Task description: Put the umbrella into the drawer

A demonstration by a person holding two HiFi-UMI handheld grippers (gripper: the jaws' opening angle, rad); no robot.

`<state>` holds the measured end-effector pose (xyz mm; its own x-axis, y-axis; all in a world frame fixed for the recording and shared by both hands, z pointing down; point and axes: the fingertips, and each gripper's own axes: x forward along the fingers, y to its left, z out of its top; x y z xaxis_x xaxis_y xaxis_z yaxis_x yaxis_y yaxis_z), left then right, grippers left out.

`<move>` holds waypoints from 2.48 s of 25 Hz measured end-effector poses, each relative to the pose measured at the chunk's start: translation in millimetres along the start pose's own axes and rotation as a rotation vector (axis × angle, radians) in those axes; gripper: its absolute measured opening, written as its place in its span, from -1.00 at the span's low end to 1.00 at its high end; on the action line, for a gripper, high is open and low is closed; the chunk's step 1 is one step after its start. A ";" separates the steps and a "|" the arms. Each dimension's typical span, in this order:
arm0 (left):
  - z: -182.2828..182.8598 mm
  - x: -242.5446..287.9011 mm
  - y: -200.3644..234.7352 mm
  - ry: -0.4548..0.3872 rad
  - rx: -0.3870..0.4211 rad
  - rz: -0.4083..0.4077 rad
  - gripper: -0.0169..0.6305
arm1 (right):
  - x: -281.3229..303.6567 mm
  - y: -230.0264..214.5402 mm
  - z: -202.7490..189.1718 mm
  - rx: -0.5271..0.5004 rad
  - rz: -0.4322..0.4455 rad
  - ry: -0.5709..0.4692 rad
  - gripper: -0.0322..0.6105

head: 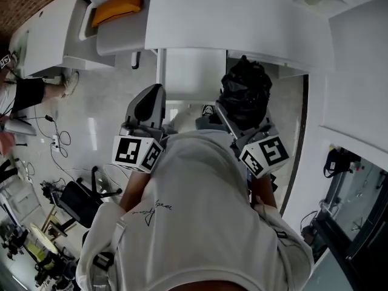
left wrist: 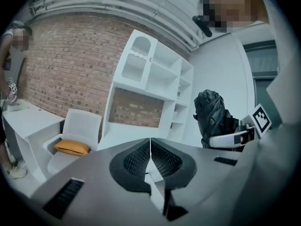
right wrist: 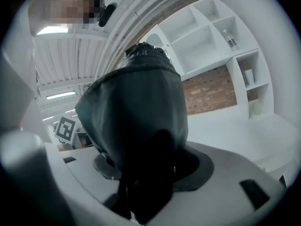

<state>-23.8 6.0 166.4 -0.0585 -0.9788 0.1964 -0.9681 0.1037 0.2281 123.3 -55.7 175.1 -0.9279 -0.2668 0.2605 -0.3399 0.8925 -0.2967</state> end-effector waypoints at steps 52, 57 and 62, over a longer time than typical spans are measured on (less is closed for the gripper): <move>-100.6 20.5 60.5 0.200 -0.211 0.206 -0.90 | 101.6 -39.8 -116.2 -0.054 0.235 0.434 -0.12; -108.7 17.9 70.9 0.213 -0.231 0.201 -0.90 | 109.5 -35.7 -125.3 -0.065 0.241 0.452 -0.12; -119.3 20.6 72.4 0.234 -0.243 0.184 -0.90 | 114.8 -35.9 -136.5 -0.063 0.245 0.473 -0.12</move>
<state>-66.0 14.4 300.8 -0.1415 -0.8760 0.4610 -0.8590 0.3401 0.3827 49.9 -68.7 341.0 -0.8035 0.1320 0.5805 -0.0991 0.9319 -0.3490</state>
